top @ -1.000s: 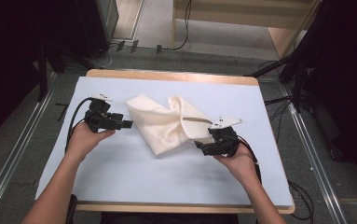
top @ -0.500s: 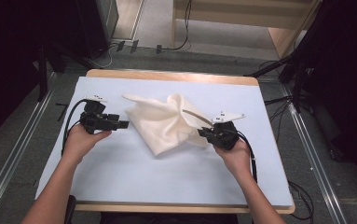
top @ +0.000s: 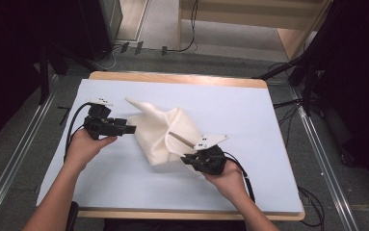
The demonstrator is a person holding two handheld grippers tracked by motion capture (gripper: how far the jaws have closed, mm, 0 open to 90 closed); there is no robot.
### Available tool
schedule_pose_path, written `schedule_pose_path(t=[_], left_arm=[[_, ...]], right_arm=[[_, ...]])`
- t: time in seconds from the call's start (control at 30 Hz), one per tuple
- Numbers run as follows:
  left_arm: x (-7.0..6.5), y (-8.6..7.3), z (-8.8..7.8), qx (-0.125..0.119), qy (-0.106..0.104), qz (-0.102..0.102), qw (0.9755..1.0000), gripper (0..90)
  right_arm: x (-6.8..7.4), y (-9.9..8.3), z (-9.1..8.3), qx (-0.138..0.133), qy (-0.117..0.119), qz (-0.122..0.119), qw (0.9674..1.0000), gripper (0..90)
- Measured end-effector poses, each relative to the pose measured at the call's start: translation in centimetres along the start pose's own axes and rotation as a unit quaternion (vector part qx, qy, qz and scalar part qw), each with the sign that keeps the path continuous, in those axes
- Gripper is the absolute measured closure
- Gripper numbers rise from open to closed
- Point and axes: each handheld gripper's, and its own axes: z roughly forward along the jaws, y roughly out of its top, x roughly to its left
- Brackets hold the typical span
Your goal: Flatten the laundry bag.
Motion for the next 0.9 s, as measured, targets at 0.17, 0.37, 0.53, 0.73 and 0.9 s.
schedule_pose_path(t=[0.17, 0.37, 0.53, 0.73, 0.9], left_arm=[[-1.1, 0.4, 0.3, 0.005, -0.014, 0.004, 0.9999, 41.9], [-4.5, 1.1, 2.1, 0.027, -0.053, 0.034, 0.9976, 43.3], [-5.9, 1.5, 3.7, 0.042, -0.058, 0.047, 0.9963, 43.1], [-6.3, 1.3, 5.3, 0.063, -0.058, 0.051, 0.9951, 47.1], [-6.3, 1.1, 5.6, 0.058, -0.088, 0.052, 0.9931, 80.0]], right_arm=[[0.3, -0.3, 0.7, 0.009, 0.008, 0.005, 0.9999, 87.3], [0.7, -0.5, 1.4, 0.016, 0.007, 0.005, 0.9998, 87.3], [1.3, -0.5, 1.6, 0.017, 0.018, -0.005, 0.9997, 87.2], [1.5, -0.4, 1.8, 0.017, 0.021, -0.011, 0.9996, 87.1], [1.4, -0.3, 1.9, 0.020, 0.022, -0.009, 0.9995, 83.9]])
